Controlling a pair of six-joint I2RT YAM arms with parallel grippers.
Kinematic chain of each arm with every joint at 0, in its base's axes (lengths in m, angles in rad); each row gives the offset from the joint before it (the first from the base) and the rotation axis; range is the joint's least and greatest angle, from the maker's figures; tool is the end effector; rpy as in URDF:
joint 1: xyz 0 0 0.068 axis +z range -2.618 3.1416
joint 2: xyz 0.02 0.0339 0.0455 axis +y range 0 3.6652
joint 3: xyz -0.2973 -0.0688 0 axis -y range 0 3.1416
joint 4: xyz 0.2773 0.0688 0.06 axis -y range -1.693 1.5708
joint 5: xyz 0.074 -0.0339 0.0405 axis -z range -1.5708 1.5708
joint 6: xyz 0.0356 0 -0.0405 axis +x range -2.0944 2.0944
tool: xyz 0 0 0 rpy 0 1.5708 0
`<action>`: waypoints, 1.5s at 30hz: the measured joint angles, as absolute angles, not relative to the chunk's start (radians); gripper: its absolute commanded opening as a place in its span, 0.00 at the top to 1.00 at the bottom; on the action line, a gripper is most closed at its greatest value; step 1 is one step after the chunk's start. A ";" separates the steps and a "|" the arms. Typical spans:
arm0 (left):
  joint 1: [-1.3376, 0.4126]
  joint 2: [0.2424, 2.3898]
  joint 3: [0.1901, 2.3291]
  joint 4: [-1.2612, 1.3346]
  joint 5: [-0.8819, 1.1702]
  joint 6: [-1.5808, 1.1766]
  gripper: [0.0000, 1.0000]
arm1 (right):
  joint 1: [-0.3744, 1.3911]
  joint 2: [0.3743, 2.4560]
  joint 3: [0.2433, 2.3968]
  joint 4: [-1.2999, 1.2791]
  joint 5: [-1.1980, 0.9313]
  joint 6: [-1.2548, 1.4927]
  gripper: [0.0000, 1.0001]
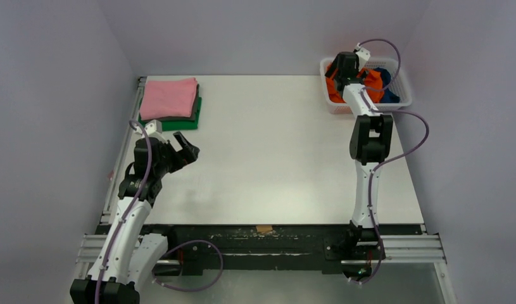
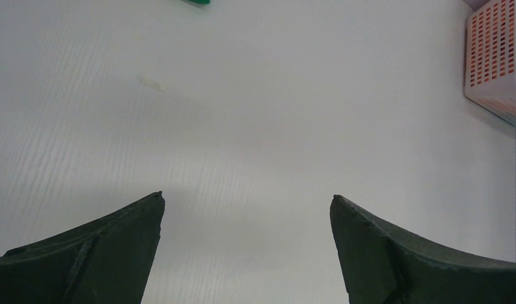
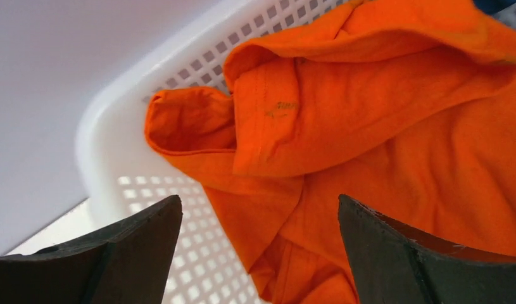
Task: Fold and stack the t-shirts
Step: Grab crumpled tshirt from bin with the right arm, then move the tshirt to the center of the board
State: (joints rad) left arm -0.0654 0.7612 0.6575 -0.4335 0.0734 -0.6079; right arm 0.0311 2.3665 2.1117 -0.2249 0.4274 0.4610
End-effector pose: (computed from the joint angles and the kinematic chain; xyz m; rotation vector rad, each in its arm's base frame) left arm 0.1803 -0.0144 0.2935 -0.5311 2.0765 -0.4766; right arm 0.6104 0.0042 0.2606 0.6803 1.8876 -0.1246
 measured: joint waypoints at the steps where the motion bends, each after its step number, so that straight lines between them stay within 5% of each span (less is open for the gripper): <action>1: -0.065 0.765 0.658 -0.433 0.070 -0.608 0.00 | 0.025 2.402 2.130 -0.208 0.423 0.466 0.13; 11: -0.066 0.775 0.658 -0.435 0.044 -0.608 0.00 | -0.007 2.698 2.328 -0.025 0.405 0.501 0.28; 15: -0.065 0.775 0.658 -0.436 0.033 -0.608 0.00 | -0.015 2.745 2.358 0.039 0.401 0.532 0.62; 17: -0.065 0.775 0.658 -0.436 0.029 -0.608 0.00 | -0.022 2.748 2.355 0.059 0.400 0.551 1.00; 27: -0.065 0.796 0.660 -0.438 0.022 -0.609 0.00 | -0.042 2.693 2.327 0.091 0.389 0.540 1.00; 34: -0.065 0.807 0.661 -0.437 0.038 -0.609 0.00 | -0.038 2.347 2.103 0.128 0.304 0.535 1.00; 45: -0.065 0.788 0.665 -0.445 0.077 -0.611 0.00 | -0.001 2.008 2.087 0.117 0.138 0.511 1.00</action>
